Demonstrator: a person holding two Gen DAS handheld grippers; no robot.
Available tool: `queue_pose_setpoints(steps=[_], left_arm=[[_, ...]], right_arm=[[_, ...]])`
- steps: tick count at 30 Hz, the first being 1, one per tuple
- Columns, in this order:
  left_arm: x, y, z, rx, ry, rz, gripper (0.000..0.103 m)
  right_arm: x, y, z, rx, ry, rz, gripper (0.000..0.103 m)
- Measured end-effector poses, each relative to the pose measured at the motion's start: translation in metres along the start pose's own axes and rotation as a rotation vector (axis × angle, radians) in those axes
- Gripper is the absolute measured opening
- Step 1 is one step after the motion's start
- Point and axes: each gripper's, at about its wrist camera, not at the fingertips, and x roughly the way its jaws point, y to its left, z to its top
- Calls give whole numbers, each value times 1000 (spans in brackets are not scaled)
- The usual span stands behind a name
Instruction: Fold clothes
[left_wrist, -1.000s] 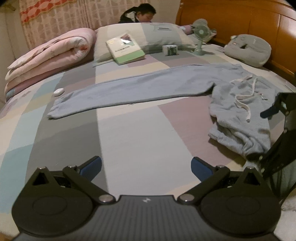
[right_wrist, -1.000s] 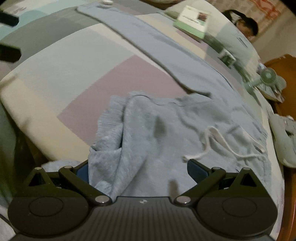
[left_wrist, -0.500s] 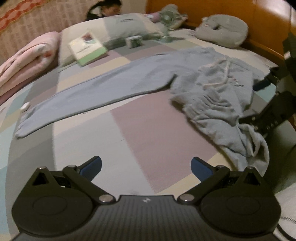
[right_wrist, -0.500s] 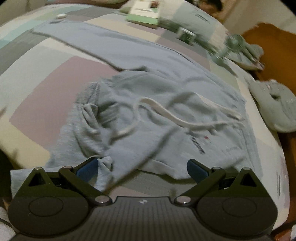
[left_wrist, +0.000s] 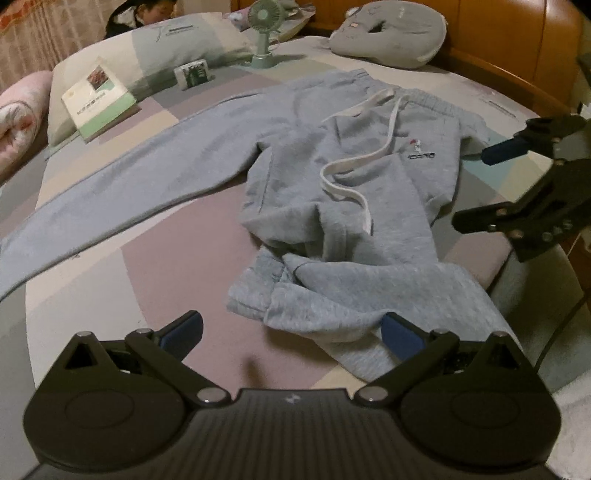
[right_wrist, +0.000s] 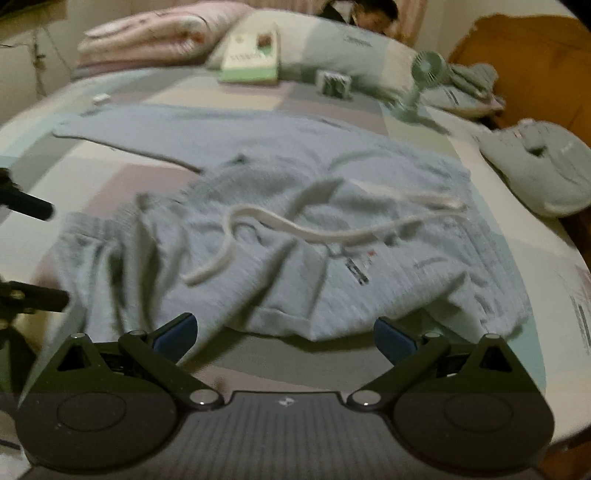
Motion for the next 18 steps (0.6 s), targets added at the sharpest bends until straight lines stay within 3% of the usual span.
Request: queue_pose_setpoints(steps=[8, 11, 14, 18], left_arm=[[-21, 32, -29, -73, -12, 62, 102], [-30, 48, -46, -125, -14, 72, 102], [-37, 68, -58, -226, -34, 8, 102], [-34, 88, -60, -351, -58, -151, 100]], right_arm=[[-19, 61, 25, -174, -79, 174, 99], [-23, 86, 34, -239, -90, 222, 89], [-22, 107, 39, -274, -81, 224, 85], [-24, 111, 39, -232, -77, 234, 85]])
